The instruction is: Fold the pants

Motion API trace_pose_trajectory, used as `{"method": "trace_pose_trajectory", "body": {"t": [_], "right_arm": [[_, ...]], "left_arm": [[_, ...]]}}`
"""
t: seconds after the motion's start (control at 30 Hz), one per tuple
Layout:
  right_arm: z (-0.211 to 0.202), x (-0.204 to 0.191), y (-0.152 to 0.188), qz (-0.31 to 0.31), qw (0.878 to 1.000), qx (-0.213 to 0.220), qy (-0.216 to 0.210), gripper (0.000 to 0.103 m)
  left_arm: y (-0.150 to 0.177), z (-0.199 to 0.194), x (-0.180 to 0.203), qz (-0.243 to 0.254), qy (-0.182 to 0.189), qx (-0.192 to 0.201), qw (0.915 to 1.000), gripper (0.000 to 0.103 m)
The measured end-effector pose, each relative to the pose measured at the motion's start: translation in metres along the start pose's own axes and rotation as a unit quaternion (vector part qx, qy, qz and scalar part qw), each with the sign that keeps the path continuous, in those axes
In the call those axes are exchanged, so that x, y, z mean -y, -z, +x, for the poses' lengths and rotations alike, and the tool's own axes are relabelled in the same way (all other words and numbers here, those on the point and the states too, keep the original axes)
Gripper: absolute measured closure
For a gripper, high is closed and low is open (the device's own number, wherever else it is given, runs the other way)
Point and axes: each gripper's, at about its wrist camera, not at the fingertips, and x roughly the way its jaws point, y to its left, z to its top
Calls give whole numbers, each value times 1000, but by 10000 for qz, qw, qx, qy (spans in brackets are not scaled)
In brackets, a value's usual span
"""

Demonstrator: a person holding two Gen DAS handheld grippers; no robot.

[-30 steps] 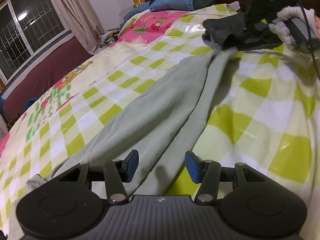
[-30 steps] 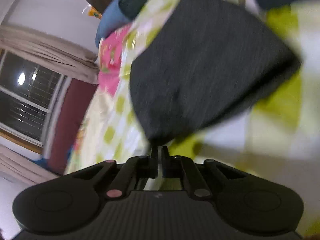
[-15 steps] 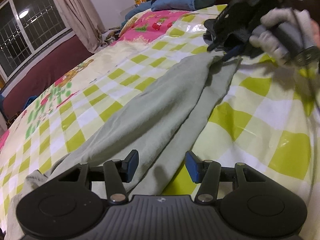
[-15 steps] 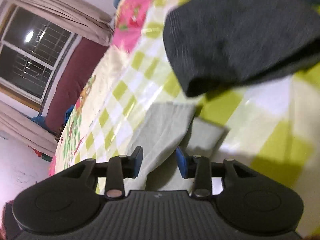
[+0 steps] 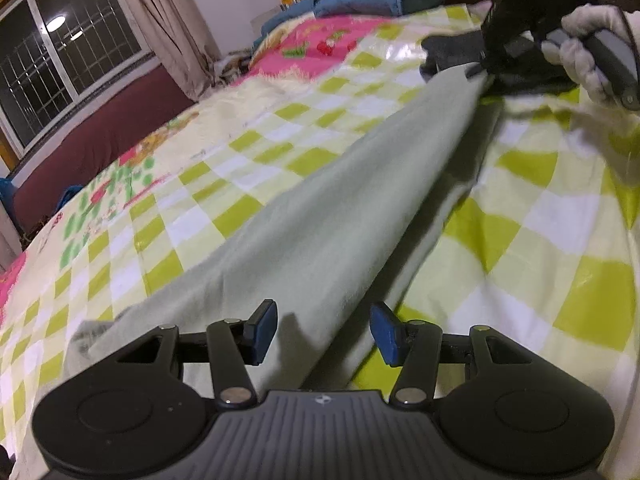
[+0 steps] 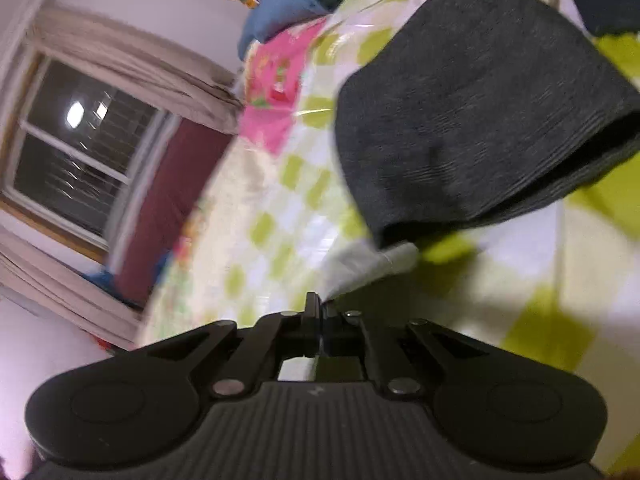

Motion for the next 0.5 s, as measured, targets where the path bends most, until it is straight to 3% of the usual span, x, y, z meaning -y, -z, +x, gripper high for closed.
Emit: {"method": "trace_pose_trajectory", "body": {"t": [0.07,0.23,0.4,0.47,0.5], "right_arm": [[12,5,4,-77,9988,-196,452,95],[5,14,4,-60,9986,-89,518,97],[-16,-24,18,-1397,9838,156,1109,95],[-28,-44,35,-1885,9776,50,935,95],[-30,-58,47,-2151,9743,-127,652,95]], "left_arm": [[6,3,3,106,5,-150,9998,38],[22,-7,-8,9,53,-267,9996,37],[42,-28,-26,-86,-135,-385,9991,38],[54,-40,-35,-122,-195,-397,9989,38],[58,-45,-39,-161,-215,-387,9989,38]]}}
